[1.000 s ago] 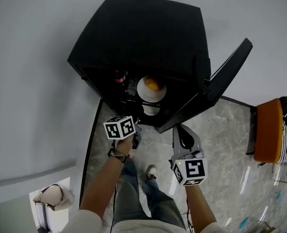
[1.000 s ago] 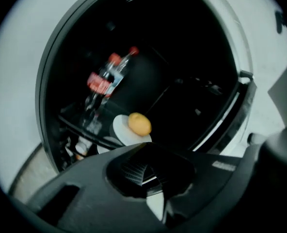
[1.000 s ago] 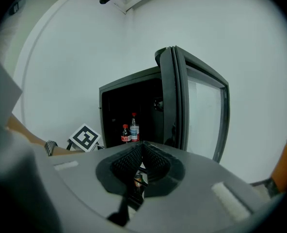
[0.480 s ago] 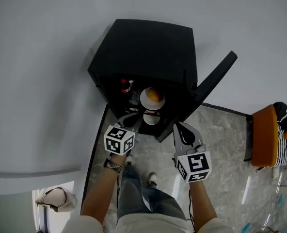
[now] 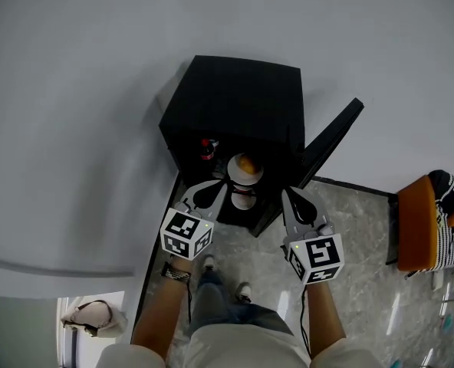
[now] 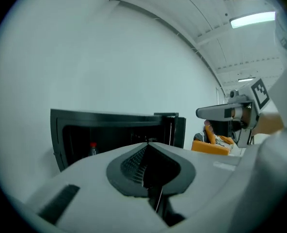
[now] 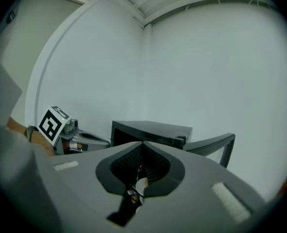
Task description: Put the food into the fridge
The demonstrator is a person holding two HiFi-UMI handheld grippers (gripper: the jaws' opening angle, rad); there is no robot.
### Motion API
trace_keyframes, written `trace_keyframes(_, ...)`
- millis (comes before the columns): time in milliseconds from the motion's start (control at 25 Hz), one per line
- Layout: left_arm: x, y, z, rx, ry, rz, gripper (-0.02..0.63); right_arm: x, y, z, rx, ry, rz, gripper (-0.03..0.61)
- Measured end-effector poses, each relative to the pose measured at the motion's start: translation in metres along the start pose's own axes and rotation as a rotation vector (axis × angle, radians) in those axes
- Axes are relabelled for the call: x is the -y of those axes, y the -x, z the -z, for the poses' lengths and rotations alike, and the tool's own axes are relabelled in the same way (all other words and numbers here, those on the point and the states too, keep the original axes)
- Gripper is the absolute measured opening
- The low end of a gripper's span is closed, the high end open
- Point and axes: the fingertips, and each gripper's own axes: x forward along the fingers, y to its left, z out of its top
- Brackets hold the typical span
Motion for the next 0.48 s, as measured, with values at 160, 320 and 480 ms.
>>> trace_keyframes(160, 0.008, 0.014, -0.043, 0.052, -0.045, -0.005, 0.005, 0.001, 0.007, -0.027, 0.039, 0.000, -0.006, 0.006)
trace_keyframes(320, 0.017, 0.028, -0.083, 0.121, -0.064, -0.001, 0.005, 0.005, 0.009, -0.054, 0.060, 0.023, 0.006, 0.006)
trace_keyframes(480, 0.022, 0.044, -0.118, 0.166, -0.123, -0.033, 0.003, 0.007, 0.015, -0.085, 0.099, 0.051, -0.007, 0.006)
